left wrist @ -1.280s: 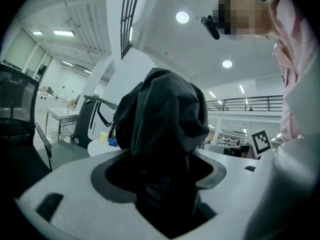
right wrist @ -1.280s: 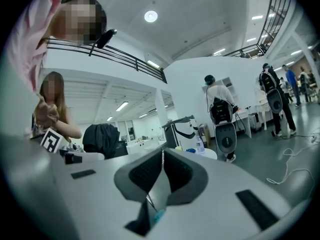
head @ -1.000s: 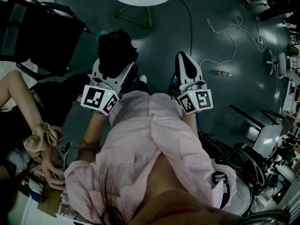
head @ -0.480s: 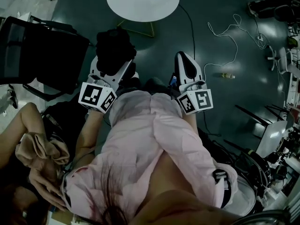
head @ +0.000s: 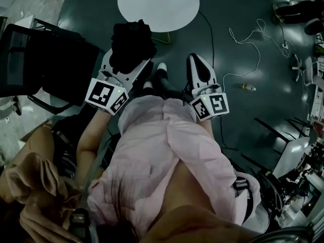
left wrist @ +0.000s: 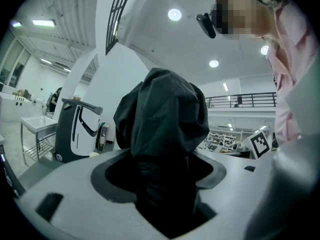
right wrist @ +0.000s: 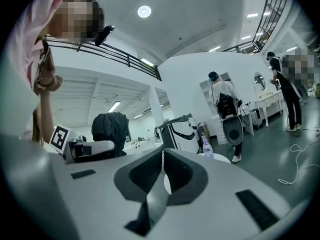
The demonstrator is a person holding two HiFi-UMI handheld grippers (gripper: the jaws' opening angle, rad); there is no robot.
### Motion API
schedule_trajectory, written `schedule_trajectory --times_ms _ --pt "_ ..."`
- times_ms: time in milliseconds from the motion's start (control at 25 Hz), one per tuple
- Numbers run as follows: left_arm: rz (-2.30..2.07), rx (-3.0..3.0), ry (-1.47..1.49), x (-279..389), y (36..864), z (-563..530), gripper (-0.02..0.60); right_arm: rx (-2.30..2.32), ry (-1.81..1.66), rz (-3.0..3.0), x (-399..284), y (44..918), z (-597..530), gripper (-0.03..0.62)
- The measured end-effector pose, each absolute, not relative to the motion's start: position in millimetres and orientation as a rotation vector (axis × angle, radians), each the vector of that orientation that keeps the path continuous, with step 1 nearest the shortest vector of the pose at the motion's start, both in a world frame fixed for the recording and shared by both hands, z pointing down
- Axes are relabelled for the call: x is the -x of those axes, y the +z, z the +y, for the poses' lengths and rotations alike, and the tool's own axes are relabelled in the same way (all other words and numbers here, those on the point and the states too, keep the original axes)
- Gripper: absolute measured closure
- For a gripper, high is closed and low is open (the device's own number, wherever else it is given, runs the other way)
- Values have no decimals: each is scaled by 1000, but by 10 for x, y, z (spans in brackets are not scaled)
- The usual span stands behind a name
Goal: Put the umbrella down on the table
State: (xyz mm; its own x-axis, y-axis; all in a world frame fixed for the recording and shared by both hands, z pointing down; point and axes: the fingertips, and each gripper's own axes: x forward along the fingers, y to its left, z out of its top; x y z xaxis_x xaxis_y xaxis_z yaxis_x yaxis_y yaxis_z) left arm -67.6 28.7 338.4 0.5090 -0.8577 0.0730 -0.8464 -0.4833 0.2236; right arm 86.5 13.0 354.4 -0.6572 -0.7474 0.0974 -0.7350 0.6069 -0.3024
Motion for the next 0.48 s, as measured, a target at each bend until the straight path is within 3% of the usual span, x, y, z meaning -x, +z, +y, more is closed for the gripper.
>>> schedule_trajectory --times_ms 480 --pt "-1385 -2558 -3 561 3588 -659 267 1228 -390 2806 -891 3512 -870 563"
